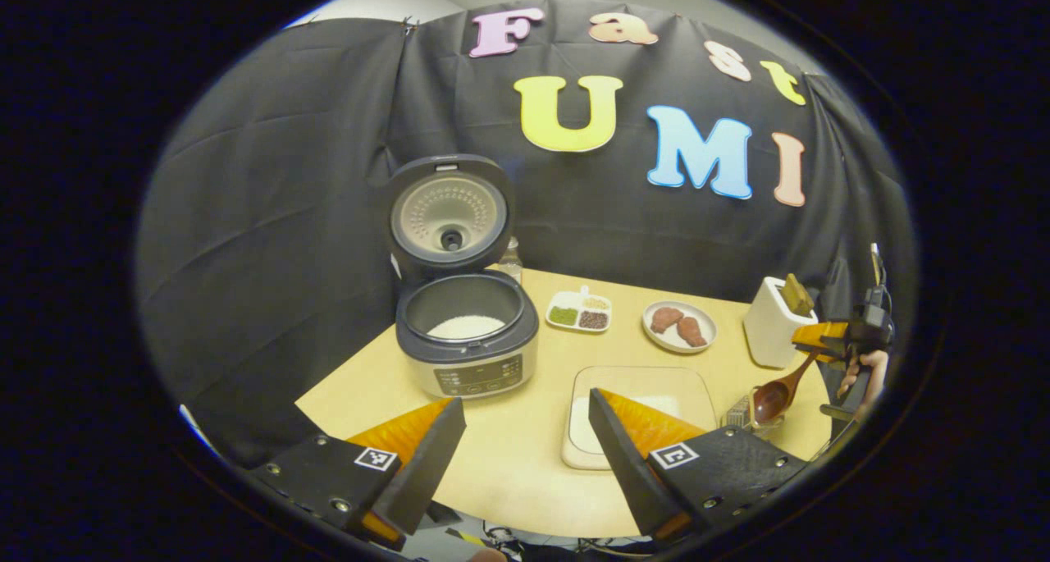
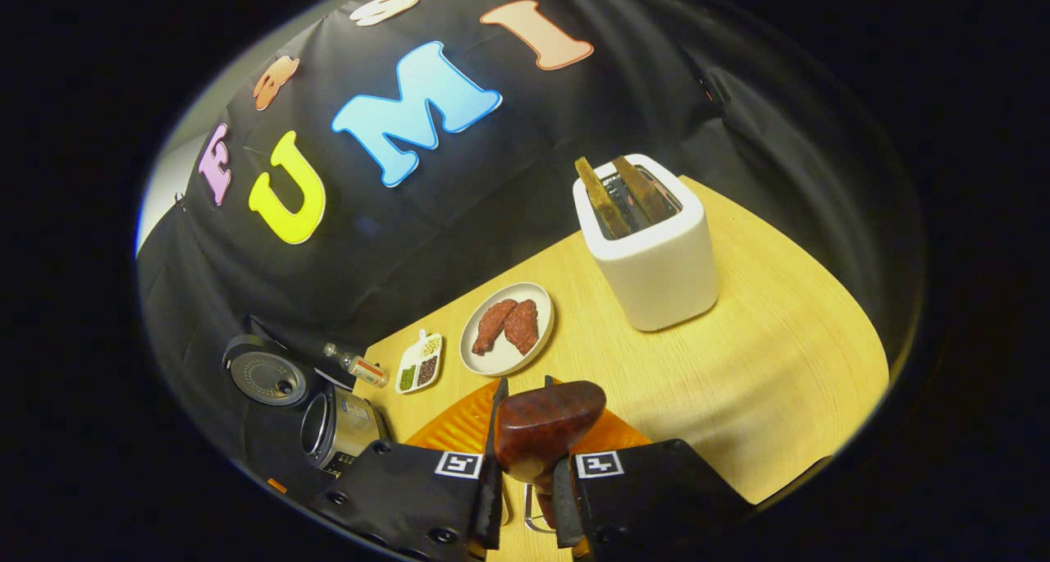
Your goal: Close the left gripper, press the button to open the rice cooker; take a wooden spoon from the chopstick holder with the right hand, scoop a spoonful of rice and pour it into the rice cooker, then put the wooden spoon back into the chopstick holder.
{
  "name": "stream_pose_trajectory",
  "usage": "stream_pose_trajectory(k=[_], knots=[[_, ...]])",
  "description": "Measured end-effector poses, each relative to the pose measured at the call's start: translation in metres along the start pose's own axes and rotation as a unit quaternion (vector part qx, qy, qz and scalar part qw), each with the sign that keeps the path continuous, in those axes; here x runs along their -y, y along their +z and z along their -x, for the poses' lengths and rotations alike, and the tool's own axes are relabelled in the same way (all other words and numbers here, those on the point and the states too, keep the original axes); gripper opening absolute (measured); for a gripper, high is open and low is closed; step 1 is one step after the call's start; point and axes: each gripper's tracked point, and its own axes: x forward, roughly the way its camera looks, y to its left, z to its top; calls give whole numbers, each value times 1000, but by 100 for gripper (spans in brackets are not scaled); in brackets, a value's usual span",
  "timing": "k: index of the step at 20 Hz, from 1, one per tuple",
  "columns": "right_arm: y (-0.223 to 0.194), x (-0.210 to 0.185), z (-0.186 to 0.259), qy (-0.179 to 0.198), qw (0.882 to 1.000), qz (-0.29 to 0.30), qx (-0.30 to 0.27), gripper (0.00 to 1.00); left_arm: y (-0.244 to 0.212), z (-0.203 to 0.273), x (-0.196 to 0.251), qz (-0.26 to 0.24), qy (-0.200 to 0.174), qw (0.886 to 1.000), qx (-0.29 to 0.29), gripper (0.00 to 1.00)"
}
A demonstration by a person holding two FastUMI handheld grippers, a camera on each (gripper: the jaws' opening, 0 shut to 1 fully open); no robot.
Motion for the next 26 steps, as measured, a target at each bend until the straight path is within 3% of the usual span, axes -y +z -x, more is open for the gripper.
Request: stream_pose_trajectory(k=[6,7,8,11,13,14,15,16,18,20,26], knots=[[-18,15,-9,-33,999,9,-13,29,21,-7,-23,0,10,1000,4,95],[-21,16,-9,-37,999,8,-15,25,26,-11,-26,0,7,1000,8,95],[-24,17,-9,-44,999,7,-13,30,32,-14,-30,1,4,1000,11,96],[-23,21,2,-73,997,20,3,22,58,-26,-44,9,-3,999,32,96],[-20,19,7,-86,996,22,14,47,83,-33,-55,15,-11,998,52,96],[-19,22,13,-97,995,23,20,69,96,-37,-62,17,-14,998,62,95],[-16,24,19,-111,993,27,27,77,111,-41,-71,18,-15,997,74,95],[-16,28,25,-129,991,33,34,97,127,-46,-80,18,-14,996,86,95],[-11,34,42,-162,984,57,55,93,159,-56,-101,13,-9,994,110,95],[-10,35,61,-188,976,79,73,98,192,-70,-121,8,-6,991,134,95],[-7,16,127,-244,951,132,139,98,282,-110,-152,14,-36,983,181,95]])
